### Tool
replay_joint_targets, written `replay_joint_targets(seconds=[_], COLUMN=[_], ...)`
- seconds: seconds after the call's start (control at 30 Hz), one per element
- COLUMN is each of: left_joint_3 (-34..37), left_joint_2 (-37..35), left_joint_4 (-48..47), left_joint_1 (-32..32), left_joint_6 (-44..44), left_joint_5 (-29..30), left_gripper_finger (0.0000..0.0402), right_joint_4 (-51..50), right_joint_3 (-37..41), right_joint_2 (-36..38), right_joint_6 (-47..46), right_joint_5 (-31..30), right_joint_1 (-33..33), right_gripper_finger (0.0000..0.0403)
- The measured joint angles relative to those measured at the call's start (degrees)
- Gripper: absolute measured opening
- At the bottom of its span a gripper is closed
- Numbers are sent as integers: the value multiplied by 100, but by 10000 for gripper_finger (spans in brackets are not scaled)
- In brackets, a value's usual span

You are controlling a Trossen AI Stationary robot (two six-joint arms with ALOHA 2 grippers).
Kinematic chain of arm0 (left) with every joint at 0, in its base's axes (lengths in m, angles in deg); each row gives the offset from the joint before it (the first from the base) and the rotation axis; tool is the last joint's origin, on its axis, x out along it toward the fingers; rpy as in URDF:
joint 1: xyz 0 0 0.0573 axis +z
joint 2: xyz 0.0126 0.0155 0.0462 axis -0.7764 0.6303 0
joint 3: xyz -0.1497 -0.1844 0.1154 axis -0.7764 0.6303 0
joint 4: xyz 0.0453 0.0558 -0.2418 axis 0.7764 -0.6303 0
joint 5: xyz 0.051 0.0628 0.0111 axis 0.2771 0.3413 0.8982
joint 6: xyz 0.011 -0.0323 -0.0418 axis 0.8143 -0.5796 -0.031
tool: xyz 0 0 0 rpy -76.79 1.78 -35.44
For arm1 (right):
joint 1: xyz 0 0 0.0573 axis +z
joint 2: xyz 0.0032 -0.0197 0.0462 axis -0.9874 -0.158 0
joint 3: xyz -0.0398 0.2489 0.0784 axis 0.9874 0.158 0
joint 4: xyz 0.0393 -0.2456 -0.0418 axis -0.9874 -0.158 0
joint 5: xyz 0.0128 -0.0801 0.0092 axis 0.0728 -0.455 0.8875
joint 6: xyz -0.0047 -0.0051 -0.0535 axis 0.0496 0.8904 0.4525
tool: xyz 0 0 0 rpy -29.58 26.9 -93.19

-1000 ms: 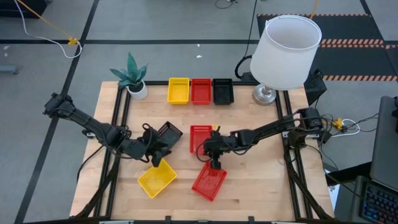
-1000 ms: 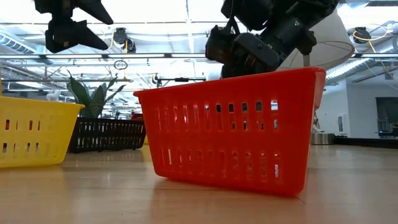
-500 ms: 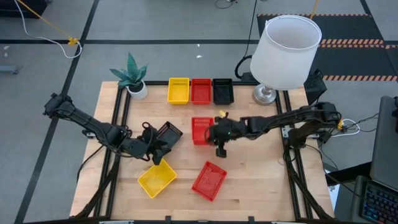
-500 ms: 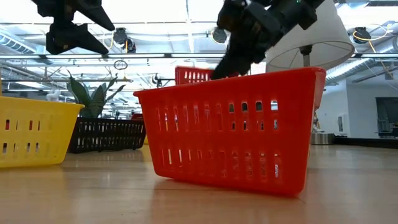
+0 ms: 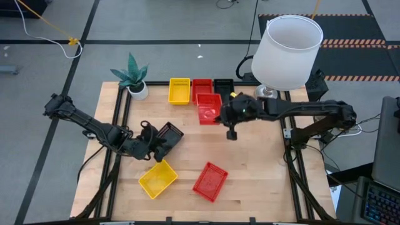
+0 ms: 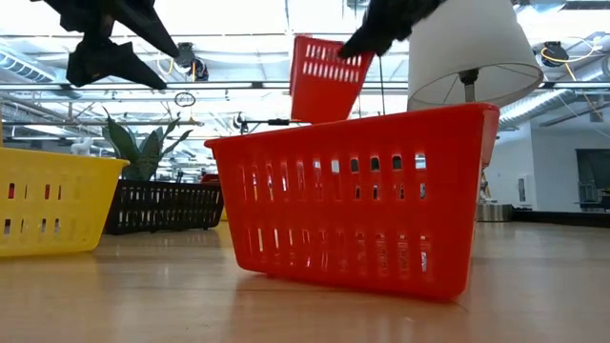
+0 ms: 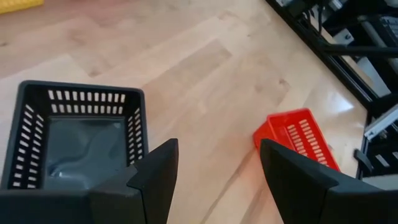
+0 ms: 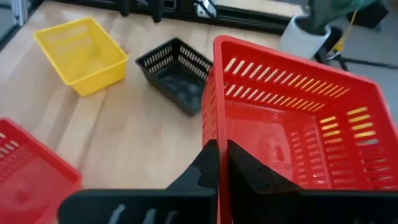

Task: Stack baskets by color
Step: Stack the middle red basket on the top red basket

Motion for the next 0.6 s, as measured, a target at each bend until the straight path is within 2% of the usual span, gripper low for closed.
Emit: replay_joint_targets(seconds=[0.17,0.4,0.6], left_joint_3=[-2,-4,-4], left_joint_2=[0,0,0], left_joint_4=[-46,-68,-110], left_joint_1=[0,0,0], left_joint_6=[-161,-192,-110], left_joint_5=[161,194,196], left_gripper_finger=[227,227,227], right_joint_4=[-593,-740,-984], right_joint_3=[-766,-1453,-2157], right_joint_2=[-22,-38,-379], right_joint_6=[459,991,1323], right_joint_5=[6,4,24], right_joint_1=[-207,-516,-864], right_gripper_finger=[1,2,3])
